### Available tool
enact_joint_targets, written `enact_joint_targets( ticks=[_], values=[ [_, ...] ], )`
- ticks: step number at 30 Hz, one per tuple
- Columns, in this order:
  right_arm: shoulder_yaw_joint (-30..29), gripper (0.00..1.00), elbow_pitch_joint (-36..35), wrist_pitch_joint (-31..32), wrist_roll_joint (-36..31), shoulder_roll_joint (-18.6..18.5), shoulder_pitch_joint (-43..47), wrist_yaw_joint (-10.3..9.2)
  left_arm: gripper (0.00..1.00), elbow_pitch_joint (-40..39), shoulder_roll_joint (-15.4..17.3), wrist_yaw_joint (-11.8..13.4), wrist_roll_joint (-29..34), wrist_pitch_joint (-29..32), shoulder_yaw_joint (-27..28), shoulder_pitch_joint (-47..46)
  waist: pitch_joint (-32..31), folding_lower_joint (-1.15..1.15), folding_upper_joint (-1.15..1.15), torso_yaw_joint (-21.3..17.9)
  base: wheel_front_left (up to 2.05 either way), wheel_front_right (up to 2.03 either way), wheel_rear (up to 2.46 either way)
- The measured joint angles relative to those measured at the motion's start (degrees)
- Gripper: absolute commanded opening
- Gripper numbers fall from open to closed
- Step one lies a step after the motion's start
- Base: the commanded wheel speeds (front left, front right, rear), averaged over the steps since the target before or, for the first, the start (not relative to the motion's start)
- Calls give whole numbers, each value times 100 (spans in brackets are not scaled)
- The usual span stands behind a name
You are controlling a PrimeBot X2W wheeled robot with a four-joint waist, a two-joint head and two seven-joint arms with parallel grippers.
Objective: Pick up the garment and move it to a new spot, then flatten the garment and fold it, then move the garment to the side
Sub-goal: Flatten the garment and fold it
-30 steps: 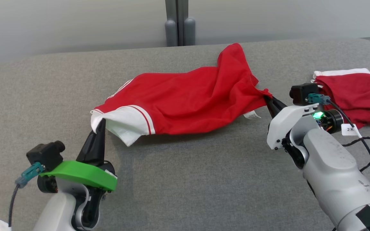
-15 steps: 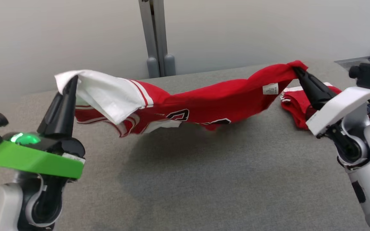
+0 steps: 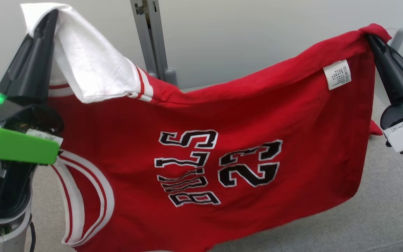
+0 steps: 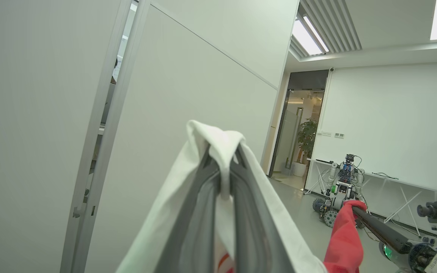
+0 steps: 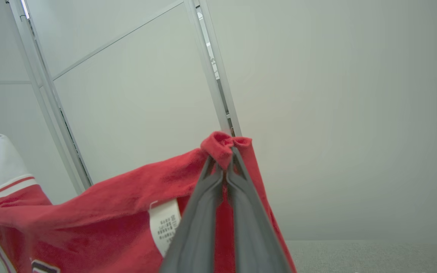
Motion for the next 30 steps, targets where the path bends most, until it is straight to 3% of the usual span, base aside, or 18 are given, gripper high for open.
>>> enact_joint_targets(
  ticks=[4,8,15,20,23,30],
  values=[
    [48,0,67,242,-511,60,-152,0,0,471,24,-29,91,162,-213,-300,168,0,0,-9,0,0,0],
    [313,0,679,146,-994,83,-627,0,0,1173,19,-92,208,214,-345,-804,418,0,0,-11,0,0,0],
    [706,0,2676,-850,-1936,83,-2665,0,0,2852,-21,-409,889,54,-591,-2788,1138,0,0,3,0,0,0],
    [661,0,4306,-1846,-2806,224,-4413,0,0,4314,-169,-560,1660,-525,-844,-4503,1698,0,0,38,0,0,0],
    [541,0,5160,-2345,-3247,289,-5139,1,0,5075,-420,-636,1871,-1005,-929,-5270,2007,0,0,80,0,0,0],
    [-27,0,6895,-3247,-4095,363,-5913,3,0,6647,-839,-820,2050,-2019,-1114,-5916,2728,1,0,317,0,0,0]
  ],
)
